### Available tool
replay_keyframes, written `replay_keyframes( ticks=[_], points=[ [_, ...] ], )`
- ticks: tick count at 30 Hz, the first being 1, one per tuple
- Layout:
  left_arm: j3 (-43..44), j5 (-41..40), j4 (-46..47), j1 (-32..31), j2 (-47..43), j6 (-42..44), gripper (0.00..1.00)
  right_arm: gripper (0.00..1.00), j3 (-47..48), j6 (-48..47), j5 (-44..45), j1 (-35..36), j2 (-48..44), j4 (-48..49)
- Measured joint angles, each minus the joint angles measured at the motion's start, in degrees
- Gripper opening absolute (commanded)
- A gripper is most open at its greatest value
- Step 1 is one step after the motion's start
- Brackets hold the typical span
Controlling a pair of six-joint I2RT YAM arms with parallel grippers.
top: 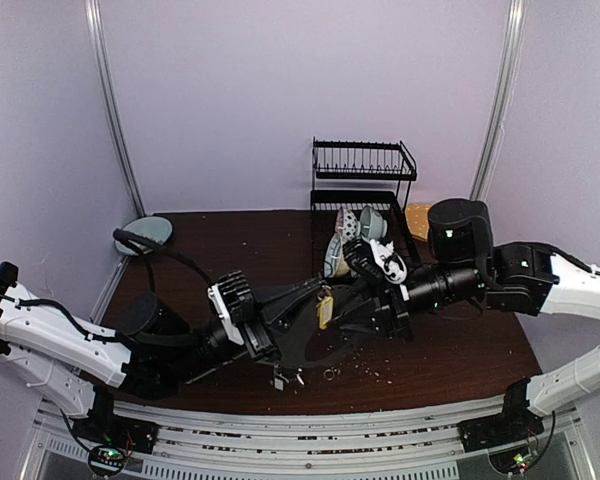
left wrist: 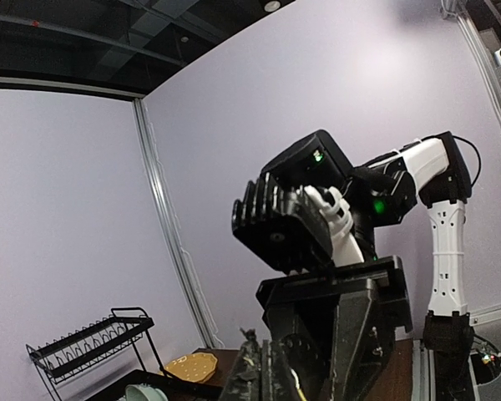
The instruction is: Put the keys on the keyring
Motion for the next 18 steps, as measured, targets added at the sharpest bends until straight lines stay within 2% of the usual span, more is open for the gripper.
replay_keyframes(
  ticks=[1,4,7,9,14,15,18],
  points=[
    [0.0,-0.2,-0.2,0.0,0.0,0.0,0.00,0.22,-0.4,0.0,1.0,0.0,-1.0,-0.1],
    [0.0,-0.9,-1.4,0.0,0.0,0.0,0.00,0.42,-0.9,0.0,2.6,-0.1,-5.1,0.1],
    [0.0,-1.3,-2.1,0.0,0.0,0.0,0.00,0.46,-0.9,0.1,3.1,-0.1,-7.5,1.0],
    [0.0,-1.3,-2.4,0.0,0.0,0.0,0.00,0.46,-0.6,-0.4,3.8,-0.1,-7.5,1.1],
    [0.0,-1.7,-2.5,0.0,0.0,0.0,0.00,0.26,0.1,0.0,5.9,-0.1,-5.4,0.4],
    [0.0,-1.9,-2.5,0.0,0.0,0.1,0.00,0.26,0.4,0.9,6.5,-0.1,-5.2,0.6],
    [0.0,-3.5,-2.5,0.0,0.0,0.6,0.00,0.36,0.6,4.0,8.4,-0.1,-5.7,2.3]
  ],
)
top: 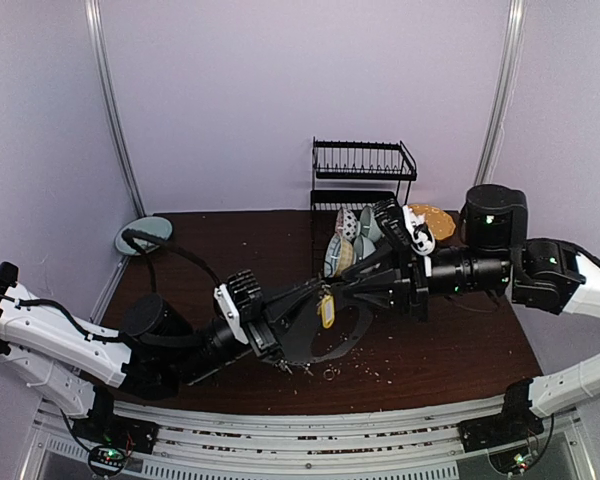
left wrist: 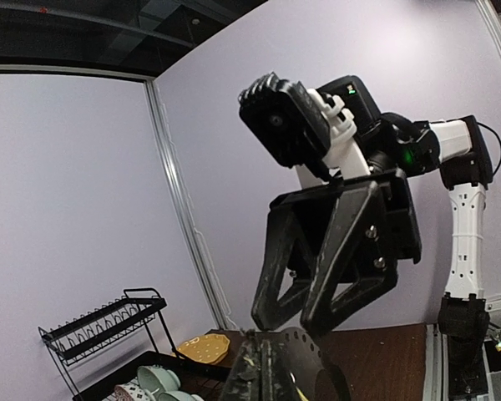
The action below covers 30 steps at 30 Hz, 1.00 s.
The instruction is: Put the keys on the keyring
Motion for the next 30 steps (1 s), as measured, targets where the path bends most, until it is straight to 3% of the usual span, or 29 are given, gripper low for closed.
replay_keyframes(
  ticks=[4,7,9,15,23,30],
  points=[
    [0.0,-2.1,0.0,0.0,0.0,1.2,0.00,0.38,-1.2,3.3,4.5,0.1,-4.6,3.6],
    [0.0,-3.2,0.1,0.0,0.0,2.1,0.00,0.24,-1.5,4.4,7.7,0.1,-8.0,5.5],
    [0.0,-4.2,0.1,0.0,0.0,2.7,0.00,0.21,-1.5,5.4,7.4,0.1,-8.3,6.7],
    [0.2,-7.2,1.0,0.0,0.6,4.3,0.00,0.25,-3.5,9.6,2.5,1.1,-3.1,10.6],
    [1.3,-10.3,1.7,0.0,3.1,6.4,0.00,0.38,-11.8,14.8,7.6,1.7,0.3,16.2],
    [2.2,-12.8,3.7,0.0,5.3,8.9,0.00,0.37,-12.5,16.7,9.9,2.1,2.6,23.1]
  ],
)
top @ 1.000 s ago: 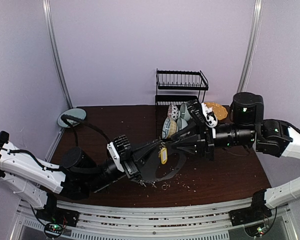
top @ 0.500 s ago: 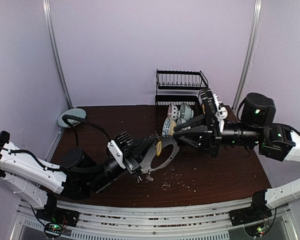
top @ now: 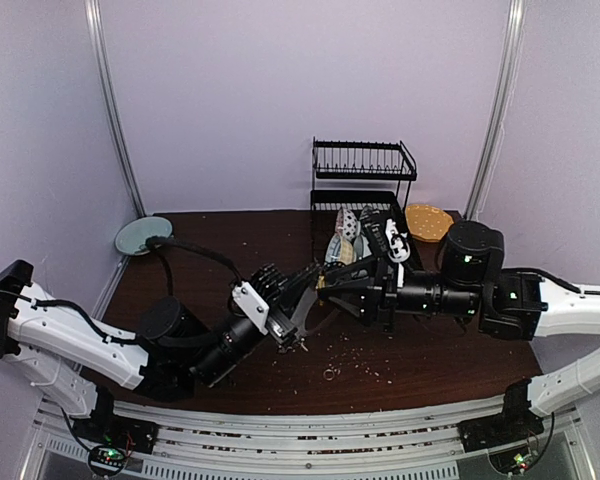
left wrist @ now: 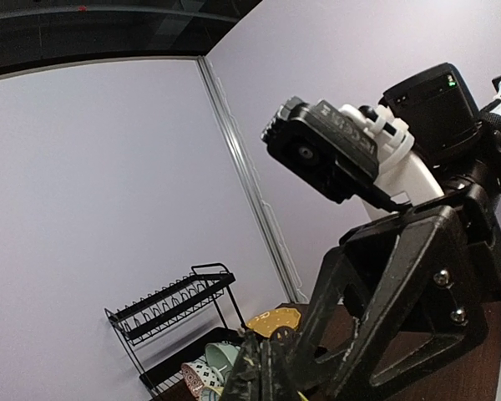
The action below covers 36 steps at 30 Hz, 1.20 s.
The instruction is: Put the keys on the keyring
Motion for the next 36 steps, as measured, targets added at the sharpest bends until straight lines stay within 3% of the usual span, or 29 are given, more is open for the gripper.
replay_keyframes(
  ticks=[5,12,13,28,31,36],
  points=[
    [0.5,-0.4,1.1,0.0,1.0,1.2,0.00,0.29,0.0,0.5,0.0,0.2,2.4,1.9],
    [0.5,-0.5,2.5,0.0,1.1,2.2,0.00,0.00,0.0,1.3,-0.8,0.3,4.8,3.8],
    [0.5,-0.6,2.6,0.0,1.1,2.3,0.00,0.00,0.0,1.1,-0.9,0.3,4.9,4.0],
    [0.5,-1.5,4.1,0.0,1.9,4.9,0.00,0.00,1.4,2.0,-3.0,1.0,9.4,6.4],
    [0.5,-1.5,4.1,0.0,2.1,4.6,0.00,0.05,1.4,1.9,-3.0,1.1,9.2,6.0],
    [-0.5,-1.7,4.9,0.0,1.3,4.2,0.00,0.33,1.4,1.1,-3.0,1.4,6.8,3.1]
  ],
)
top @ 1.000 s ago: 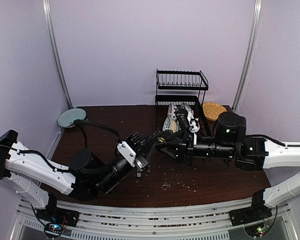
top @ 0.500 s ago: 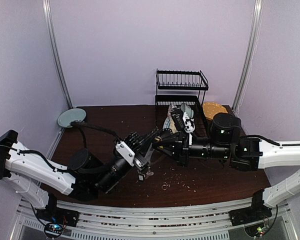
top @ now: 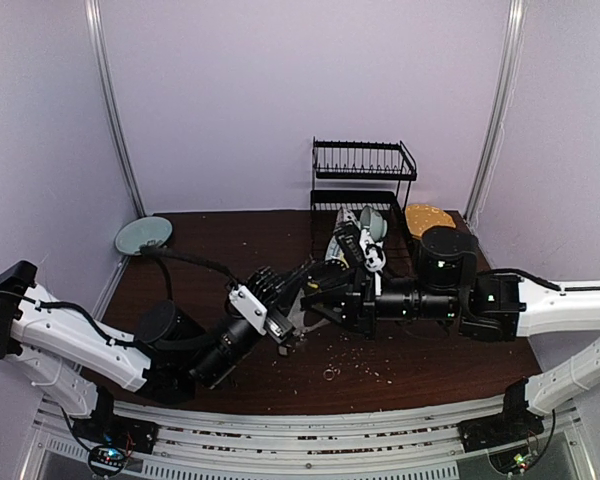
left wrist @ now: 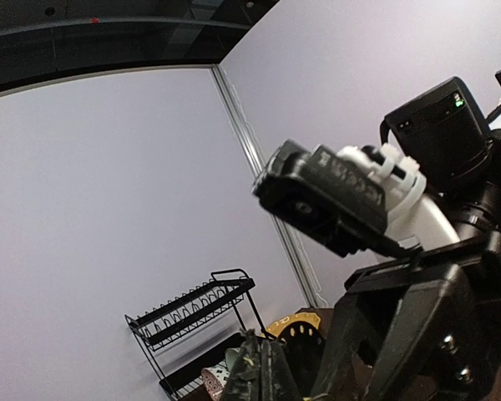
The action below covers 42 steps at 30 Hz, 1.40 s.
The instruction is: Put the keys on the keyring
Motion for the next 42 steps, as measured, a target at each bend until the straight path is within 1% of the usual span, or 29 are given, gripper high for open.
replay_keyframes(
  ticks=[4,10,13,15,17,18,19,20,24,26,27,30,31,32,33,34,36,38,40,42],
  points=[
    [-1.2,-0.4,0.1,0.0,-1.2,0.0,0.00,0.44,0.0,-1.6,0.0,0.3,-3.1,-3.6],
    [-1.6,-0.5,0.6,0.0,-2.0,0.0,0.00,0.47,0.2,-5.3,-2.1,0.3,-9.7,-11.2],
    [-1.8,-0.5,0.6,0.0,-2.0,0.0,0.00,0.53,1.2,-7.1,-1.9,0.3,-12.8,-14.7],
    [-1.9,-0.5,0.6,0.0,-2.1,0.0,0.00,0.60,1.9,-8.2,-0.7,-0.2,-14.6,-15.9],
    [-2.1,-0.5,0.6,0.0,-2.4,0.0,0.00,0.74,2.5,-9.1,0.7,-1.0,-15.6,-16.4],
    [-2.1,-0.5,0.6,0.0,-2.6,0.0,0.00,0.84,3.0,-9.5,1.4,-1.5,-15.7,-16.6],
    [-2.1,-0.5,0.6,0.0,-2.8,0.0,0.00,0.87,3.5,-10.7,2.1,-2.3,-15.5,-16.7],
    [-2.1,-0.5,0.6,0.0,-3.0,-0.1,0.00,0.88,3.8,-11.2,2.5,-2.8,-15.1,-16.7],
    [-2.1,-0.3,0.6,0.0,-3.5,-0.1,0.00,0.85,5.8,-13.3,1.8,-5.0,-11.4,-18.2],
    [-2.2,-0.2,0.6,0.0,-3.8,-0.2,0.00,0.80,7.2,-14.4,0.2,-6.0,-9.2,-18.9],
    [-2.2,-0.1,0.6,0.0,-4.0,-0.3,0.00,0.77,7.6,-15.0,-0.8,-6.4,-8.3,-19.0],
    [-2.3,0.4,0.4,0.0,-4.4,-0.6,0.00,0.58,8.5,-16.5,-5.6,-8.0,-6.4,-19.8],
    [-2.3,0.6,0.4,0.0,-4.5,-0.7,0.00,0.49,8.9,-17.0,-7.0,-8.3,-5.8,-20.0],
    [-2.3,0.7,0.3,0.0,-4.6,-0.8,0.00,0.45,9.3,-17.2,-8.5,-8.6,-5.1,-20.3],
    [-2.4,1.0,0.3,0.0,-4.7,-0.9,0.00,0.43,9.7,-17.6,-10.0,-8.9,-4.4,-20.5],
    [-2.5,1.2,0.2,0.0,-4.8,-1.0,0.00,0.43,10.1,-18.1,-11.0,-9.0,-3.8,-20.9],
    [-2.6,1.6,0.1,0.0,-5.0,-1.2,0.00,0.45,10.5,-18.4,-13.2,-9.4,-2.4,-21.2],
    [-2.7,2.0,0.0,0.0,-5.4,-1.4,0.00,0.44,10.7,-18.4,-14.6,-9.6,-1.3,-21.4],
    [-2.8,2.5,-0.1,0.0,-5.7,-1.5,0.00,0.36,10.8,-18.4,-15.8,-10.0,-0.5,-21.5],
    [-2.8,2.8,-0.1,0.0,-6.0,-1.6,0.00,0.22,10.8,-18.4,-16.8,-10.6,-0.2,-21.4]
  ],
)
